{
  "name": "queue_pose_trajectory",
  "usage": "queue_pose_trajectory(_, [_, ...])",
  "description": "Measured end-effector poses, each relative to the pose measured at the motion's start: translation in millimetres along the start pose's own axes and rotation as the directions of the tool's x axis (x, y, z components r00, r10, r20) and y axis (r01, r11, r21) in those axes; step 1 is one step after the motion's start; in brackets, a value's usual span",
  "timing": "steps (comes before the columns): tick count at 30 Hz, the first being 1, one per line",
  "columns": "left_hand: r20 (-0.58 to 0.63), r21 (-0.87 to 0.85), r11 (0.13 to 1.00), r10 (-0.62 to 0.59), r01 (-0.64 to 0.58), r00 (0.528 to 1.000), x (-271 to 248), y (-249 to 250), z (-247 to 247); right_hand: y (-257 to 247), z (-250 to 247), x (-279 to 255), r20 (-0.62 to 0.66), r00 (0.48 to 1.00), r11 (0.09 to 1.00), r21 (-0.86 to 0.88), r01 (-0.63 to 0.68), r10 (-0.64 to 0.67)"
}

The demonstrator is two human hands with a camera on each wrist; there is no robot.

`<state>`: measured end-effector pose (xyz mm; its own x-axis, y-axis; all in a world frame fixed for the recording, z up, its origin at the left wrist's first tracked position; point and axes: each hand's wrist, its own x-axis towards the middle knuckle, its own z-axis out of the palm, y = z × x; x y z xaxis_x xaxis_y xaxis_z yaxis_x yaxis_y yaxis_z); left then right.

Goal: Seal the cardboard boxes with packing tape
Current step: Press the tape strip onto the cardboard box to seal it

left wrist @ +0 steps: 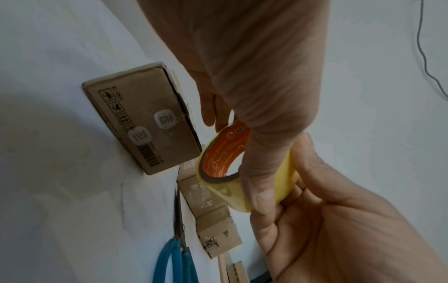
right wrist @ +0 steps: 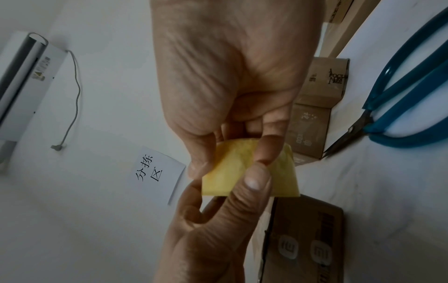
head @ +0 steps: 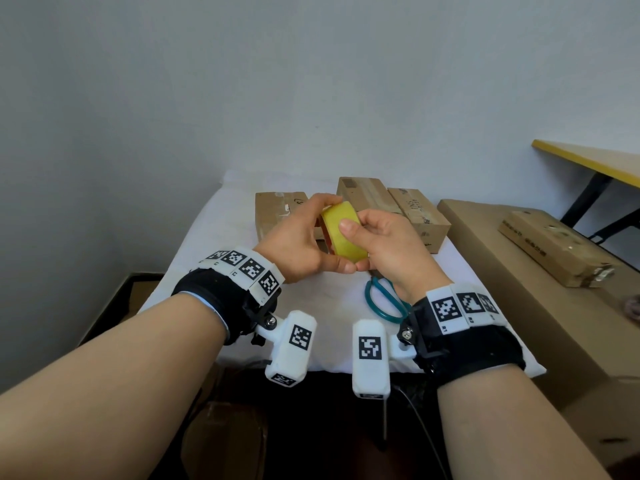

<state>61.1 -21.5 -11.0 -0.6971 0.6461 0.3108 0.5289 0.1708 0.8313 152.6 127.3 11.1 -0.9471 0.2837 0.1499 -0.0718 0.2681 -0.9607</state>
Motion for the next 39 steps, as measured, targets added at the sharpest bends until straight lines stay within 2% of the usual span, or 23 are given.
queue_pose_trajectory(10, [-0.113, -0.260, 0.966, -0.027, -0.004, 0.993, 4.8, -1.3, -3.1, -1.7, -1.0, 0.4, 0.041, 0.999, 0.999, 0.038, 0.024, -0.025])
queue_pose_trajectory(19, [-0.110, -0.295, 0.955, -0.021, -0.012, 0.994, 7.4, -5.6, -1.2, 1.0, -0.2, 2.5, 0.046, 0.999, 0.997, 0.074, 0.022, -0.026])
queue_pose_trajectory(27, [0.014, -0.262, 0.963, -0.059, 0.060, 0.998, 1.0, -6.8, 4.2, 1.6, 3.0, 2.1, -0.012, 1.000, 0.992, 0.122, 0.025, -0.023])
queue_pose_trajectory(34, [-0.018, -0.311, 0.948, -0.073, 0.064, 0.997, 2.5, -7.1, -1.2, -1.4, 3.8, 3.7, -0.008, 1.000, 0.995, 0.096, 0.025, -0.024])
queue_pose_trajectory(39, [-0.023, -0.355, 0.932, -0.089, 0.075, 0.996, 2.6, -6.5, -4.6, -3.0, 2.7, 1.7, 0.040, 0.999, 0.992, 0.128, 0.015, -0.021])
